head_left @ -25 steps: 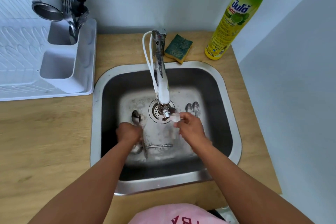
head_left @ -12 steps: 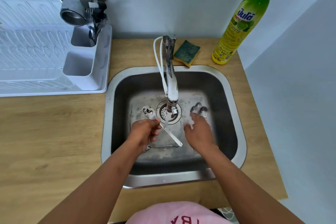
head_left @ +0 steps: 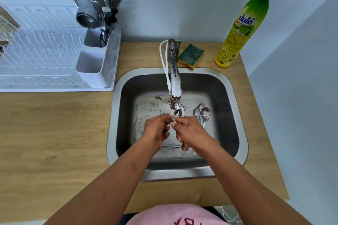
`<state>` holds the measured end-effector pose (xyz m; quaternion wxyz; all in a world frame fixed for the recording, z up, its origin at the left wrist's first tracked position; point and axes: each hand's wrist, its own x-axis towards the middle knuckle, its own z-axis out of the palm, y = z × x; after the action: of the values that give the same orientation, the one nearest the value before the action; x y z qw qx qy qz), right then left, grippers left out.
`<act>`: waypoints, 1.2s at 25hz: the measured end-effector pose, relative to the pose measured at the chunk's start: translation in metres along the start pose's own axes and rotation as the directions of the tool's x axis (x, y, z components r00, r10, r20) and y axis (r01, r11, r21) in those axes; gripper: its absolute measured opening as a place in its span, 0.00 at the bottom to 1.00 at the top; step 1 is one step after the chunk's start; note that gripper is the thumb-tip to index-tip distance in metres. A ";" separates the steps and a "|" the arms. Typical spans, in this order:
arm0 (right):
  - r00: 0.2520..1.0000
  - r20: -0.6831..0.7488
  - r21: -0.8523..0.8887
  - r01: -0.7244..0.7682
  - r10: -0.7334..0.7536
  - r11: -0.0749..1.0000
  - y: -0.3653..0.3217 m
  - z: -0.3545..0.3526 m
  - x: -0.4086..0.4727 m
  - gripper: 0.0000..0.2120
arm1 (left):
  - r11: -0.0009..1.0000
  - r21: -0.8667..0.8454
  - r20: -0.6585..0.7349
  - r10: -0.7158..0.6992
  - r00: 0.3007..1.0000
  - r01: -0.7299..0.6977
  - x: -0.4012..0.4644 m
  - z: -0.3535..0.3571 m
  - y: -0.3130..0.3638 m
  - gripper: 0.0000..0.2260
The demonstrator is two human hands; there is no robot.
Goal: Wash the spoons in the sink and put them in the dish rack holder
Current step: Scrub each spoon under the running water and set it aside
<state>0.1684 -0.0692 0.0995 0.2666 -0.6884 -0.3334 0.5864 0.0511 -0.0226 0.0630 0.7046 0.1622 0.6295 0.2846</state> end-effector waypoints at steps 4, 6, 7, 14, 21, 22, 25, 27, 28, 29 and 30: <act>0.999 0.051 0.043 0.002 -0.004 0.999 0.005 -0.004 -0.008 0.11 | 0.998 -0.054 -0.030 0.027 0.999 -0.029 0.005 0.006 0.011 0.07; 0.998 0.067 0.050 0.013 -0.016 0.999 0.009 -0.006 -0.010 0.14 | 0.996 -0.038 -0.018 0.074 0.997 -0.075 0.008 0.008 0.015 0.09; 0.997 0.078 0.058 0.021 -0.026 0.998 0.009 -0.007 -0.010 0.14 | 0.995 -0.015 -0.011 0.103 0.995 -0.103 0.009 0.008 0.016 0.09; 0.978 0.154 0.579 -0.207 0.144 0.789 -0.001 0.000 0.025 0.16 | 0.975 -0.060 0.198 0.220 0.955 -0.212 0.003 -0.001 0.011 0.09; 0.995 -0.092 0.414 0.011 0.030 0.910 0.002 0.010 0.039 0.08 | 0.982 -0.139 0.194 0.156 0.968 -0.131 0.008 -0.009 0.016 0.11; 0.994 -0.109 0.358 0.060 -0.022 0.932 0.002 0.008 0.037 0.08 | 0.985 -0.118 0.198 0.148 0.969 -0.126 0.008 -0.009 0.015 0.10; 0.994 -0.087 0.324 0.094 -0.069 0.941 0.004 0.006 0.033 0.06 | 0.988 -0.060 0.207 0.153 0.966 -0.143 0.005 -0.008 0.012 0.07; 0.998 -0.058 0.443 -0.009 0.039 0.896 0.006 0.004 0.032 0.08 | 0.988 -0.071 0.230 0.150 0.962 -0.137 0.004 -0.008 0.011 0.11; 0.997 -0.035 0.489 -0.049 0.076 0.871 0.008 0.003 0.032 0.09 | 0.989 -0.076 0.235 0.143 0.961 -0.129 0.004 -0.009 0.010 0.13; 0.996 -0.011 0.502 -0.068 0.085 0.862 0.010 0.001 0.032 0.08 | 0.990 -0.071 0.224 0.135 0.965 -0.122 0.005 -0.010 0.009 0.13; 0.997 0.006 0.492 -0.072 0.079 0.868 0.012 0.000 0.032 0.06 | 0.992 -0.059 0.195 0.118 0.974 -0.109 0.008 -0.011 0.007 0.13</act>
<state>0.1728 -0.0522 0.0705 0.4121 -0.6148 -0.1445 0.6568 0.0388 -0.0136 0.0591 0.7499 0.2086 0.5390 0.3218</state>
